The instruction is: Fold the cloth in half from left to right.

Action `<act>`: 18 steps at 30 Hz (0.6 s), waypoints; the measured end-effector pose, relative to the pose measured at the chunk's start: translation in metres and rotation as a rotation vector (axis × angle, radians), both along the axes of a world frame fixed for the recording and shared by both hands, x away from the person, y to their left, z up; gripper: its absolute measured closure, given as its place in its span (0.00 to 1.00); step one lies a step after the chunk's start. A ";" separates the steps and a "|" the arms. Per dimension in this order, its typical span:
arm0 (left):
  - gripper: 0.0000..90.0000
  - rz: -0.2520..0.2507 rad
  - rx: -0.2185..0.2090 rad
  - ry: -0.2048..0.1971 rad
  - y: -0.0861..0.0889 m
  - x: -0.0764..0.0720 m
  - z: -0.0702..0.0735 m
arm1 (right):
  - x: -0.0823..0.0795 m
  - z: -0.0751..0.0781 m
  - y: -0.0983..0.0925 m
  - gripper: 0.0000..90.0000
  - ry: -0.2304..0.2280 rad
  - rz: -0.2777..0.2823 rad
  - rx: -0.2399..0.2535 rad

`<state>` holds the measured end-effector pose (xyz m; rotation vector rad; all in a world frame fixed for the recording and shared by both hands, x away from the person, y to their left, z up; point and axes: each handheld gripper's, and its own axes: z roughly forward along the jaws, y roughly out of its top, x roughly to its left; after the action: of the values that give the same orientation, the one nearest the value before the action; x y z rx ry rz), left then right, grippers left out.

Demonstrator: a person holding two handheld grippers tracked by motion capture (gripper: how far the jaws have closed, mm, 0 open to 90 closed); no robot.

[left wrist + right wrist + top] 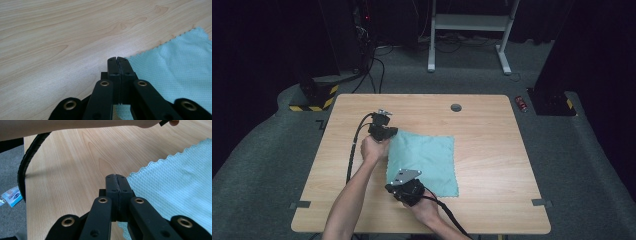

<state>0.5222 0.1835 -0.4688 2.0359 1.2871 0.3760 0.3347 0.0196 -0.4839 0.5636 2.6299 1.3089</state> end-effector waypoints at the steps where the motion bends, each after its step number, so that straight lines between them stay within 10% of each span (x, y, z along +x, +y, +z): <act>1: 1.00 -0.004 -0.002 0.000 -0.002 0.000 0.000 | -0.001 0.000 -0.002 1.00 0.000 -0.005 0.001; 18: 1.00 -0.065 -0.007 0.005 -0.047 0.003 -0.014 | -0.009 -0.025 -0.061 1.00 0.035 -0.131 -0.020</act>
<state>0.5252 0.1365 -0.4833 2.0686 1.2203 0.3367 0.3260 -0.0413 -0.5092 0.7476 2.5812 1.2435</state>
